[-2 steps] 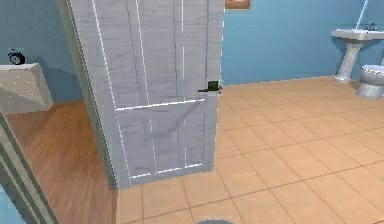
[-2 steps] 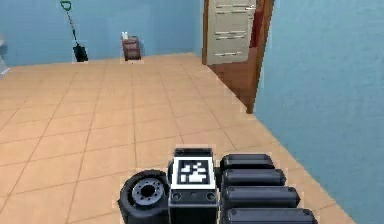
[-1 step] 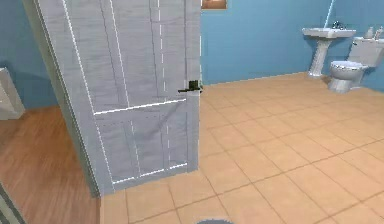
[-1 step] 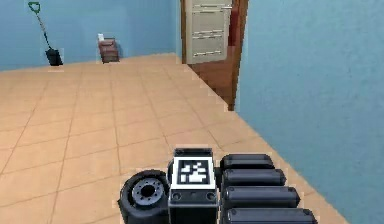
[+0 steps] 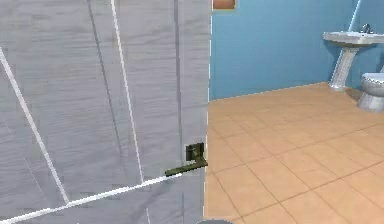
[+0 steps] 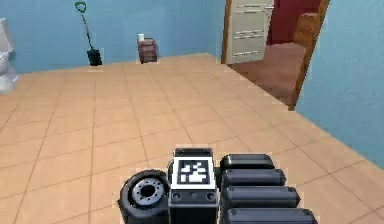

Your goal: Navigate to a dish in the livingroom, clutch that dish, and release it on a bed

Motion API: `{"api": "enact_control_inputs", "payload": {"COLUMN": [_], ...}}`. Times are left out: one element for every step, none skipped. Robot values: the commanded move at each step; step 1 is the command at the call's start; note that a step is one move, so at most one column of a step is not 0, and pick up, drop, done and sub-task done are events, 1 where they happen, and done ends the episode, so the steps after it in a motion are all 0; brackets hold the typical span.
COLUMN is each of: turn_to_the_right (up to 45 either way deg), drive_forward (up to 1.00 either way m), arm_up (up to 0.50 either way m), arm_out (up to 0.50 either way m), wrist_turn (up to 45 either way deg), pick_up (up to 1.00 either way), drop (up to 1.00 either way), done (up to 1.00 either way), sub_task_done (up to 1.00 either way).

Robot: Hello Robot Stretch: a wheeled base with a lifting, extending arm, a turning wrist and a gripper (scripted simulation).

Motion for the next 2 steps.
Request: {"api": "enact_control_inputs", "payload": {"turn_to_the_right": [-45.0,-42.0], "drive_forward": [0.00,0.00], "arm_up": [0.00,0.00], "arm_out": [0.00,0.00], "wrist_turn": [0.0,0.0], "pick_up": [0.00,0.00], "drop": [0.00,0.00], "done": [0.00,0.00], "sub_task_done": [0.00,0.00]}}
